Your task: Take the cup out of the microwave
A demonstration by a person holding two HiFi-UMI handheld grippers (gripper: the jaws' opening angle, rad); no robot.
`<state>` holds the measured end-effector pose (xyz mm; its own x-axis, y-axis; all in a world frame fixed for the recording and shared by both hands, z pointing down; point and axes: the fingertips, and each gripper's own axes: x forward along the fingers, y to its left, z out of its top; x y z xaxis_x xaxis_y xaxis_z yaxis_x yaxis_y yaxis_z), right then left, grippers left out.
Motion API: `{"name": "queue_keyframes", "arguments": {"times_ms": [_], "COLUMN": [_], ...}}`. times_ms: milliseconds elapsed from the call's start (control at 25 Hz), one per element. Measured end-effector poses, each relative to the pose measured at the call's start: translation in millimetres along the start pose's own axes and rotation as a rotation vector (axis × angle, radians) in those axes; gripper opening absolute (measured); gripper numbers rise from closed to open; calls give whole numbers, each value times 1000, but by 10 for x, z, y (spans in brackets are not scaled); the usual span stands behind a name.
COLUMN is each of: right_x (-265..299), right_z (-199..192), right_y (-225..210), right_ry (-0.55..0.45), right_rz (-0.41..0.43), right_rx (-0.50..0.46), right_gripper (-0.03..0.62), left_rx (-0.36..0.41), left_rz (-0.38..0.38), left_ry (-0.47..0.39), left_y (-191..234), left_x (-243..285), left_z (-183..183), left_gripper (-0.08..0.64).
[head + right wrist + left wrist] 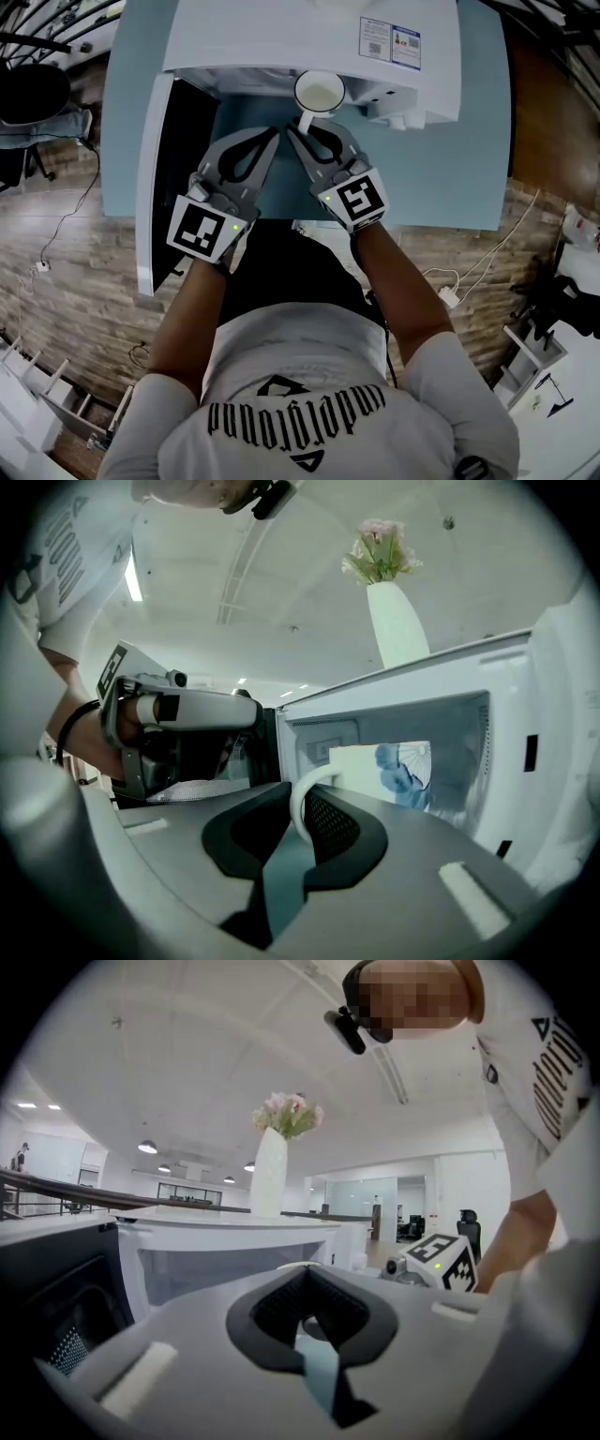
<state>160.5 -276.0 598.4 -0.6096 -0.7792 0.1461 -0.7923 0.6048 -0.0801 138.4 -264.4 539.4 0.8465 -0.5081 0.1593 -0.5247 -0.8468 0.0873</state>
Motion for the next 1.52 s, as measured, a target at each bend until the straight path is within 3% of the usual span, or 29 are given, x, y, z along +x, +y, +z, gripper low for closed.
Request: {"name": "queue_keyframes", "arguments": {"times_ms": [240, 840, 1200, 1520], "right_x": [-383, -1253, -1643, -1790], "right_z": [207, 1374, 1984, 2063], "right_y": [248, 561, 821, 876], "right_ry": [-2, -86, -133, -149], "right_rz": [7, 1, -22, -58], "right_rx": [5, -62, -93, -95], "right_gripper": [48, 49, 49, 49], "left_rx": [29, 139, 121, 168], "left_rz": [-29, -72, -114, -120], "left_ry": [-8, -42, -49, -79], "left_y": [-278, -813, -1094, -1161], "left_x": [-170, -574, -953, -1208], "left_z": [167, 1033, 1357, 1463], "left_gripper": [51, 51, 49, 50]}}
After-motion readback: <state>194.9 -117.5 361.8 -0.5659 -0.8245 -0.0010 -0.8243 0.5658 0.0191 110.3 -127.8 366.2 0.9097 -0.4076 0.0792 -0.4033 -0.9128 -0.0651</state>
